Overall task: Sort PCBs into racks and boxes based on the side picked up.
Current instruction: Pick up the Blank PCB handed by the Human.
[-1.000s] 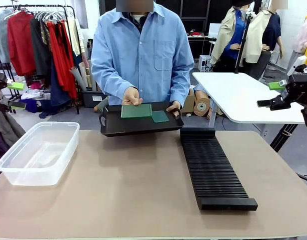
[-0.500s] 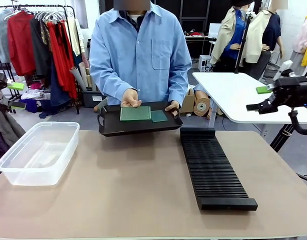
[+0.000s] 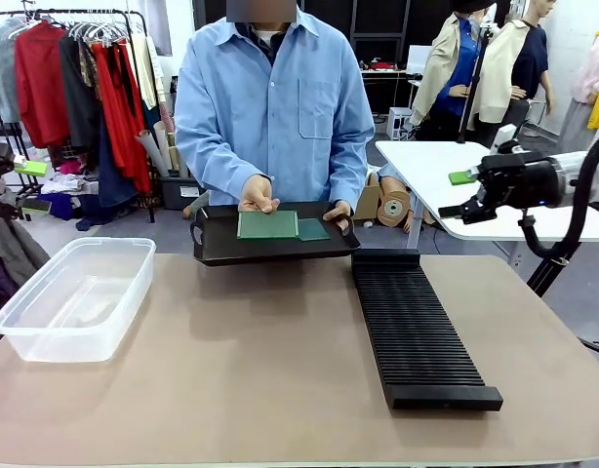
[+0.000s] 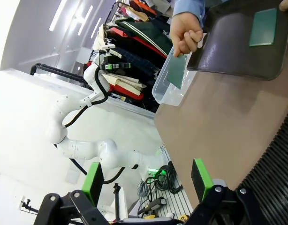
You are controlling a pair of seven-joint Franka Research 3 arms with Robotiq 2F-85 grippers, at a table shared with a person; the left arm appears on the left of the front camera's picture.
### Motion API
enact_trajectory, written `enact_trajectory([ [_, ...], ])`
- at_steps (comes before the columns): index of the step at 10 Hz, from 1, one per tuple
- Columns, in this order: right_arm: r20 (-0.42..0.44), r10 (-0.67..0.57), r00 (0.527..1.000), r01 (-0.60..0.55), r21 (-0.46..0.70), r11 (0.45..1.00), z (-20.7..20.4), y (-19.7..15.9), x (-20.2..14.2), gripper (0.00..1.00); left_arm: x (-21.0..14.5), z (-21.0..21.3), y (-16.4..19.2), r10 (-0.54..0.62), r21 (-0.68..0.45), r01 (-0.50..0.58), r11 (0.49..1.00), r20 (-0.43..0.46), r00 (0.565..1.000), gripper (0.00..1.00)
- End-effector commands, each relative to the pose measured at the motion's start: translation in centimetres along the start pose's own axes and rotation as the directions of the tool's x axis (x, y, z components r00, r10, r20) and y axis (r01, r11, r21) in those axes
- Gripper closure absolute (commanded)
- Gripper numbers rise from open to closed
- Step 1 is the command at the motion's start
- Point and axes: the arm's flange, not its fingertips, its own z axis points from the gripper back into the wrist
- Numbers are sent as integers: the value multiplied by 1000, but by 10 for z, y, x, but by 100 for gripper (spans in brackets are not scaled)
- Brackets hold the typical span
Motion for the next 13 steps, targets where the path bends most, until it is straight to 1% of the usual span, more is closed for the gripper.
enact_trajectory([
  [1, 0, -31, 1000, 31, -11, 999, -18, -16, 26, 0, -2, 0, -2, -1, -7, 1, 1000, 2, 1000, 0],
  [2, 12, -48, 999, 48, -21, 999, -27, -27, 32, 0, -2, 0, -2, -1, -7, 1, 1000, 2, 1000, 0],
  [3, 15, -32, 999, 32, -9, 999, -34, -36, 36, 0, -2, 0, -2, -1, -7, 1, 1000, 2, 1000, 0],
  [5, 27, -73, 997, 74, -33, 997, -53, -52, 42, 0, -2, 0, -2, -1, -7, 1, 1000, 2, 1000, 0],
  [7, 11, -69, 998, 69, -20, 997, -78, -62, 42, 0, -2, 0, -2, -1, -7, 1, 1000, 2, 1000, 0],
  [8, 18, -63, 998, 64, -15, 998, -89, -66, 40, 0, -2, 0, -2, -1, -7, 1, 1000, 2, 1000, 0],
  [9, 45, -62, 997, 62, -12, 998, -102, -69, 39, 0, -2, 0, -2, -1, -7, 1, 1000, 2, 1000, 0],
  [11, 68, -70, 995, 72, -29, 997, -123, -79, 40, 0, -2, 0, -2, -1, -7, 1, 1000, 2, 1000, 0],
  [13, 73, -61, 995, 63, -29, 998, -143, -93, 39, 0, -2, 0, -2, -1, -7, 1, 1000, 2, 1000, 0],
])
